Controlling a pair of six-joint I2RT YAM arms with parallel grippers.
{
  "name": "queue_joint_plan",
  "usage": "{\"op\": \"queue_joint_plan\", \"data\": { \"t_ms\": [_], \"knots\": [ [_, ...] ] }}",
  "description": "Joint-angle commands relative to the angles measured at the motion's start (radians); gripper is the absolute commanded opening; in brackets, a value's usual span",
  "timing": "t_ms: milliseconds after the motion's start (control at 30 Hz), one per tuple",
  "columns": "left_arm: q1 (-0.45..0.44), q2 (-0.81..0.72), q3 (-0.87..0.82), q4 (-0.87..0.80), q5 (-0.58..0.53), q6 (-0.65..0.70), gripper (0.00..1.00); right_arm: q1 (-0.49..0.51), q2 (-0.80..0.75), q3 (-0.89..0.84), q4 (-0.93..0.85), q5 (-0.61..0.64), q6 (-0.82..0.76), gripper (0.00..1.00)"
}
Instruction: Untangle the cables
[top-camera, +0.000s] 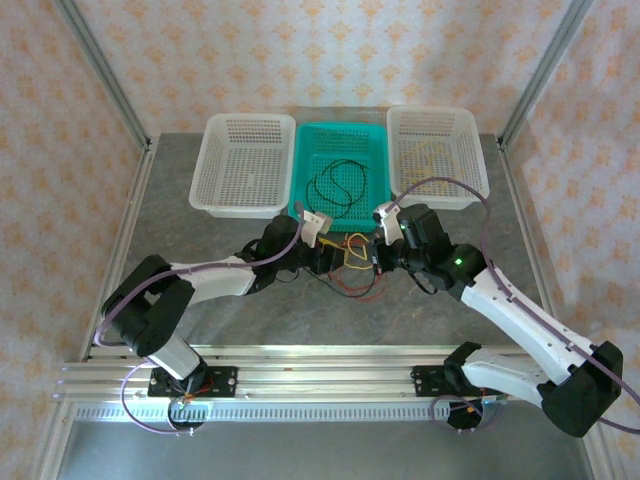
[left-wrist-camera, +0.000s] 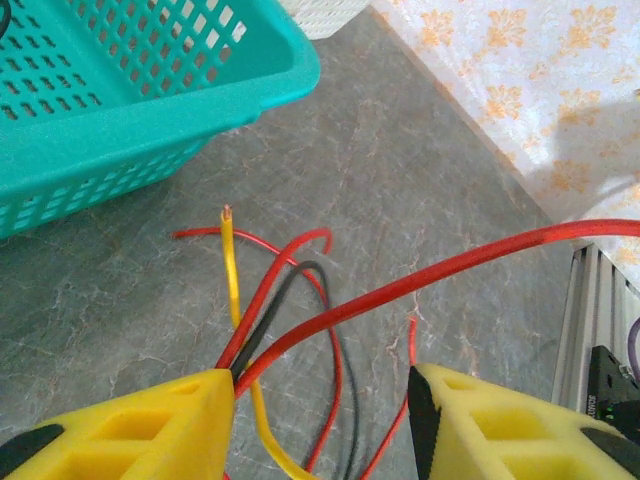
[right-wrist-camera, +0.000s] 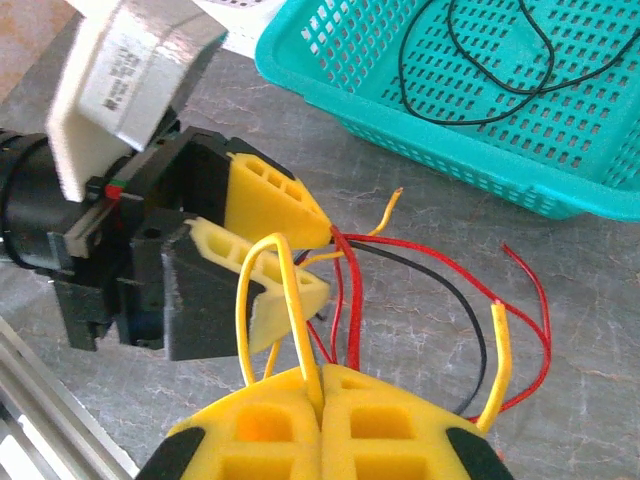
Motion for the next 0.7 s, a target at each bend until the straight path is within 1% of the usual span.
{"op": "queue_joint_plan", "data": {
  "t_ms": [0, 200, 367, 667],
  "knots": [
    [0.008, 0.022, 0.030, 0.053, -0.022, -0.005, 0.50, 0.006, -0.002, 0.028, 0.024, -0.035, -0.022, 0.00],
    [0.009, 0.040, 0.047, 0.070, -0.105, -0.028, 0.47, 0.006, 0.009, 0.034, 0.017, -0.047, -0.031, 0.00],
    [0.009, 0.064, 0.063, 0.065, -0.139, -0.040, 0.47, 0.006, 0.007, 0.037, 0.020, -0.057, -0.032, 0.00],
    [0.011, 0.095, 0.086, 0.002, -0.269, -0.059, 0.39, 0.005, -0.013, 0.044, 0.010, -0.064, -0.036, 0.00]
  ]
}}
